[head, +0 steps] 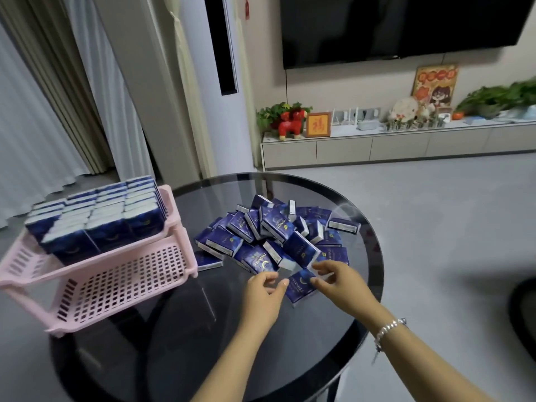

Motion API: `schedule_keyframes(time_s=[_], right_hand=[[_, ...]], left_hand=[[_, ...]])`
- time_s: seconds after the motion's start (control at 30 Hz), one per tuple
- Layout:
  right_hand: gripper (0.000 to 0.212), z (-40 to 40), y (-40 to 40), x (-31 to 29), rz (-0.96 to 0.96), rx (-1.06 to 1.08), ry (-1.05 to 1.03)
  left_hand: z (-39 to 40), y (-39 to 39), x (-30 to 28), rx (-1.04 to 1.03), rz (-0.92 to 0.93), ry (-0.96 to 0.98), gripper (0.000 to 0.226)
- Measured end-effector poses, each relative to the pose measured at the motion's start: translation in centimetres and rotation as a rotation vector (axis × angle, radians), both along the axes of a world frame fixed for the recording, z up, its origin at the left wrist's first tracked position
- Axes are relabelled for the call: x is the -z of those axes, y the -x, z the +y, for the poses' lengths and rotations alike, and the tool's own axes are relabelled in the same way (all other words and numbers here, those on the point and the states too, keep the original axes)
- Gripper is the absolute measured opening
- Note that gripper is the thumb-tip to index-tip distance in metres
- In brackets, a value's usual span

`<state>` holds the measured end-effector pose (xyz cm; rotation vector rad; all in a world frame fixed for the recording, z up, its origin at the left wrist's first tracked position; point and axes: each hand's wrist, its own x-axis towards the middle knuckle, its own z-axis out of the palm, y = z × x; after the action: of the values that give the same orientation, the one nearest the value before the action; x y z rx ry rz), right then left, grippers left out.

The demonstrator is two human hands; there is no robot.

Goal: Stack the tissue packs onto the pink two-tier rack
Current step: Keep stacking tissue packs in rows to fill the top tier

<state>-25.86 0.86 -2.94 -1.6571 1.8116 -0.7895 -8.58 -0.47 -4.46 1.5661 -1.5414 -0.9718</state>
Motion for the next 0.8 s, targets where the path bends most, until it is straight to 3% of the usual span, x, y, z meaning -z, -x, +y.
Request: schedule_keyframes(time_s=[0.13,0.3,0.5,0.6,0.8], right_hand=[[0.041,0.0,-0.9,2.0,-0.05,0.066,-0.055],[0.028,0.1,-2.7,2.8,-0.255,0.125,-0.008],[0.015,-0.9,-5.8,1.9,-0.358,0.066,0.028],[0.02,-1.9,-6.3,1.8,-0.339,0.116,0.088],[0.049,-3.9,-6.7,1.8,-0.122,0.184,0.166]], left_hand=[[0.0,0.5,1.0,0.001,0.007,-0.071,0.041],[0.1,-0.5,1.4,-0.085,0.116,-0.035,0.035],[-0.1,-3.0,0.7,-0.121,0.363,-0.079,0.041],[-0.5,-4.5,0.6,-0.152,0.467,-0.112,0.04],[-1.2,-6.1,1.1,-0.216,0.644,-0.215,0.015]])
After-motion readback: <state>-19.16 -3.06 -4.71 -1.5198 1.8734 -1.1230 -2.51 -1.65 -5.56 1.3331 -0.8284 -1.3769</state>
